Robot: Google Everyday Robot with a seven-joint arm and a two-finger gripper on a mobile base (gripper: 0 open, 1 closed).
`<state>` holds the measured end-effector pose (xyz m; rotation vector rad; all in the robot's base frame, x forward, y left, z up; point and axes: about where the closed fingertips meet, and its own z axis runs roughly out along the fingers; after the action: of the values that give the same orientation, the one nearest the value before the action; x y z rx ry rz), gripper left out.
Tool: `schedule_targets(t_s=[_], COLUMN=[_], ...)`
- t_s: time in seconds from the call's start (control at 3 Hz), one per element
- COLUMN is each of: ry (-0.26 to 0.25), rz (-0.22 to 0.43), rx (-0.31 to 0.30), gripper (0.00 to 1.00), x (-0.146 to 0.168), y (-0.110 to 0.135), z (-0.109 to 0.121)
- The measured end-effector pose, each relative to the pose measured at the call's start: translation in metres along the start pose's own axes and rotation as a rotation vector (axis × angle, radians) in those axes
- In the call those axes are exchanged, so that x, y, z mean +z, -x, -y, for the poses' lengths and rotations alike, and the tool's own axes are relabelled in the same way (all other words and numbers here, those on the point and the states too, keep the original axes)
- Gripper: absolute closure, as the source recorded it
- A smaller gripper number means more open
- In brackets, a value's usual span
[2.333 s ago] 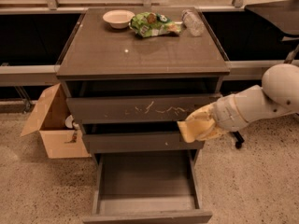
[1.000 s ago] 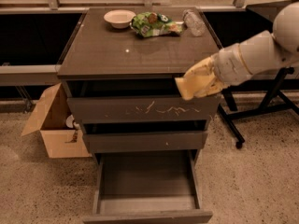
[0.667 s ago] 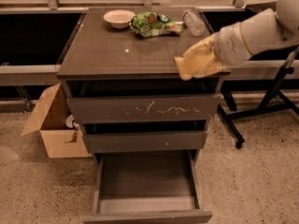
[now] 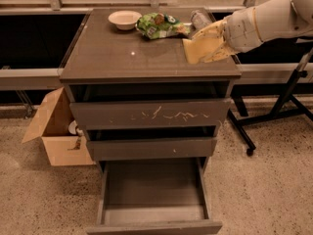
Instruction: Pick sponge from bottom drawer and place on counter
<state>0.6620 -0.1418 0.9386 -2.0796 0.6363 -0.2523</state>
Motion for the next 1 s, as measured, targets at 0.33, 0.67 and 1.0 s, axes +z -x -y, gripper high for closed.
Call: schedule_targets(t_s=[0.33, 0.67, 1.0], ry=[-0.03, -0.109, -0.205], rz=[-0.014, -0.061, -0.098], rx=[0.025, 0.117, 0.266], gripper=[1.0, 1.0, 1.0], x=[0.009, 0.021, 0.029], y=[-0.005, -0.019, -0.034], z=[0.005, 0.023, 0.034])
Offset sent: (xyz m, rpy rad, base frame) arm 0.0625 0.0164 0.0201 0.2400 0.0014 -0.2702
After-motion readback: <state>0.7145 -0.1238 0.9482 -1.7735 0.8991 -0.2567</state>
